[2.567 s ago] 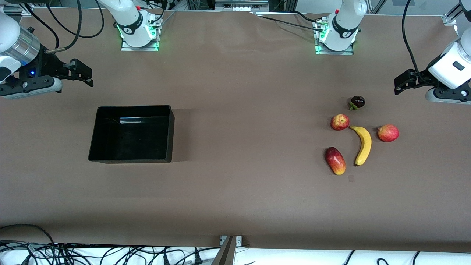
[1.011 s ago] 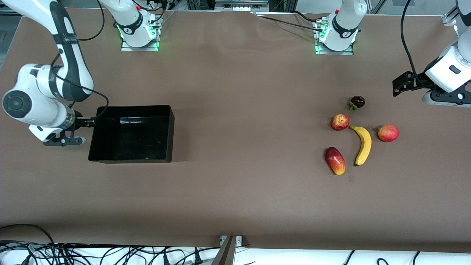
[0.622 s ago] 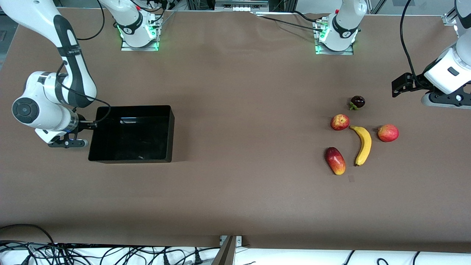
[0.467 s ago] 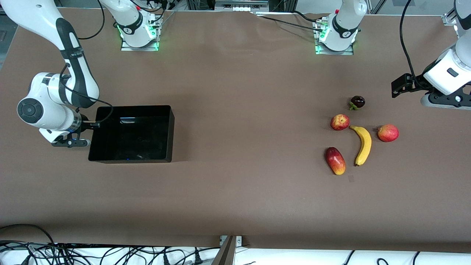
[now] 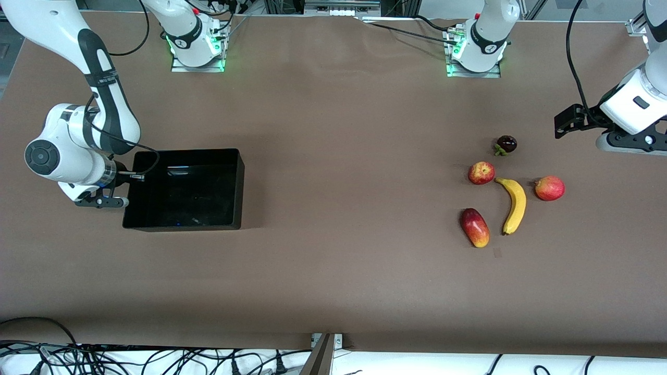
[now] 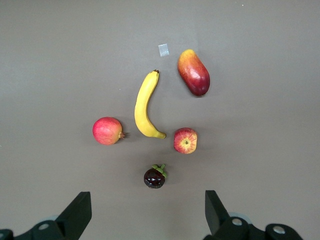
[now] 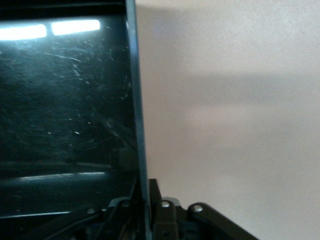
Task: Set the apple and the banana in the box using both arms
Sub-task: 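Slide the black box with the right gripper toward the fruit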
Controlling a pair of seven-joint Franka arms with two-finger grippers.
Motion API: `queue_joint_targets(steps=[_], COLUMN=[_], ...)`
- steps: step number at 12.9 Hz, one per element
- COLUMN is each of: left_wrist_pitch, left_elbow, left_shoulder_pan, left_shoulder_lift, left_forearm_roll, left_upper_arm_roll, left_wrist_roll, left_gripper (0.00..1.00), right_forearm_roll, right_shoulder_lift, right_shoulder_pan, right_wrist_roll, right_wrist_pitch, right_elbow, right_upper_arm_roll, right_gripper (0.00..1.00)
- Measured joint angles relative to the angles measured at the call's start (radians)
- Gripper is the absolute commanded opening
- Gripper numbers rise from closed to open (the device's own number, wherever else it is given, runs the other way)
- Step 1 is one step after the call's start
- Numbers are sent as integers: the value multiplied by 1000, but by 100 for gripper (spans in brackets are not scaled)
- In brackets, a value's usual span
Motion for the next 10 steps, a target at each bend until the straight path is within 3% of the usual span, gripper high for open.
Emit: queue_joint_targets(steps=[4,7,10], left_wrist_pitch=[0,0,0], left_elbow=[0,1,5], left_shoulder_pan=[-1,-3,-3], left_shoulder_lift=[6,9,9], left_forearm_roll=[0,0,0], left_upper_arm_roll=[-1,-5,-6], left_wrist_roll=[-6,-22,-24], left_gripper=[100,100,100], right_forearm_roll=[36,76,83], right_shoulder_lift=[-17,-27,-21], right_shoulder_pan=[0,14,135], right_wrist_roll=[-30,-28,99], right_wrist_pitch=[-78,-235,-300], right_elbow=[70,228,347], right_upper_arm_roll=[33,135,180], right_gripper=[0,0,0])
